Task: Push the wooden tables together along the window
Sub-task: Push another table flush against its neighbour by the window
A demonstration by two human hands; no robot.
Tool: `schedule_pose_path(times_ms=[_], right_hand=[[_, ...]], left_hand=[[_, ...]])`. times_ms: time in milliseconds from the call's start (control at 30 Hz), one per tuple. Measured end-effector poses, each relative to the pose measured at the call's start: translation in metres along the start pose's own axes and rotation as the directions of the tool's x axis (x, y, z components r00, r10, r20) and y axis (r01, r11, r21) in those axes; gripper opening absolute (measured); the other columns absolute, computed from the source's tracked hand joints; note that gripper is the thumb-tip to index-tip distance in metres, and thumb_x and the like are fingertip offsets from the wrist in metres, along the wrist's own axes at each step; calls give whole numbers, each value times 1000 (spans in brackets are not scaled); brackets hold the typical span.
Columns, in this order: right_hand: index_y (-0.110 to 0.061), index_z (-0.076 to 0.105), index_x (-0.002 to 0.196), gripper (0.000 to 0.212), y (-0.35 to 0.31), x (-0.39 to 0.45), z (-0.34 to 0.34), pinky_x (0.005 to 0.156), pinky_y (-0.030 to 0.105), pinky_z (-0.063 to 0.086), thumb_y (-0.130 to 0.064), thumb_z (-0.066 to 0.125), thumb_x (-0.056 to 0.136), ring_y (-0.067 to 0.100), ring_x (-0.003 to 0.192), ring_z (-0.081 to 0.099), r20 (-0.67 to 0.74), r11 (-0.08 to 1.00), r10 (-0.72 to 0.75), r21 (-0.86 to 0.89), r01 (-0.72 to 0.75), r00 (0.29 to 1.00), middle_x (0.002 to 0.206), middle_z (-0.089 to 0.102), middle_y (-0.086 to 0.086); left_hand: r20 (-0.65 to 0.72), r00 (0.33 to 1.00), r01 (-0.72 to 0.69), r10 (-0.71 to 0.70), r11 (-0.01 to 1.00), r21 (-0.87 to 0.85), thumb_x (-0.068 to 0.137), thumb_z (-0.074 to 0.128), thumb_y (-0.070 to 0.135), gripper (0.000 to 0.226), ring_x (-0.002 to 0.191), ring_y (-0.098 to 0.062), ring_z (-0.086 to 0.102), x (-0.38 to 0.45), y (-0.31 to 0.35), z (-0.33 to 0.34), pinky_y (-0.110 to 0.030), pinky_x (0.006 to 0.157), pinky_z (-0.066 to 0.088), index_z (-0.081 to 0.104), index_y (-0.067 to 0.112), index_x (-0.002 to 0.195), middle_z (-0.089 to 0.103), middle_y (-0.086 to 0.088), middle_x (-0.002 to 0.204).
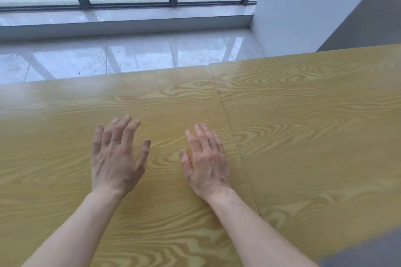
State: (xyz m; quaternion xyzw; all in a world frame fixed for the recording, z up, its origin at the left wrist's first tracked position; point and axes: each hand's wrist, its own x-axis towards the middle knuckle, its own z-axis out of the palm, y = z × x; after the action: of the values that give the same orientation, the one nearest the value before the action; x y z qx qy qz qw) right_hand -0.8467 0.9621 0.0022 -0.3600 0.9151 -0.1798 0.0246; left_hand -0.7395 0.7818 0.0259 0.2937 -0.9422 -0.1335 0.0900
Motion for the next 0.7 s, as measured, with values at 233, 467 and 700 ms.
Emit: schedule_pose_path(times_ms=[233,467,700], right_hand=[[-16,43,153,59,5,-145,-2,126,48,22,-45,38,102,26,155,26,4,995,9,-100,-9,1000,163,37,11],[-27,35,158,64,18,-169,5,128,45,9,-54,33,99,21,158,13,40,994,57,-99,-52,998,169,25,3],[-26,42,154,62,18,-171,4,127,45,13,-52,42,98,21,156,19,3,996,55,-76,-54,999,166,32,3]], left_hand=[[38,997,-61,61,998,-14,96,37,58,65,153,-26,26,-150,19,18,-51,127,8,45,24,150,39,-2,160],[130,989,-71,64,996,58,94,31,70,75,158,-23,8,-184,23,44,-48,127,5,28,32,158,24,2,168],[136,990,-47,39,997,61,93,33,72,75,158,-23,8,-186,26,41,-49,127,7,28,34,157,24,4,167]])
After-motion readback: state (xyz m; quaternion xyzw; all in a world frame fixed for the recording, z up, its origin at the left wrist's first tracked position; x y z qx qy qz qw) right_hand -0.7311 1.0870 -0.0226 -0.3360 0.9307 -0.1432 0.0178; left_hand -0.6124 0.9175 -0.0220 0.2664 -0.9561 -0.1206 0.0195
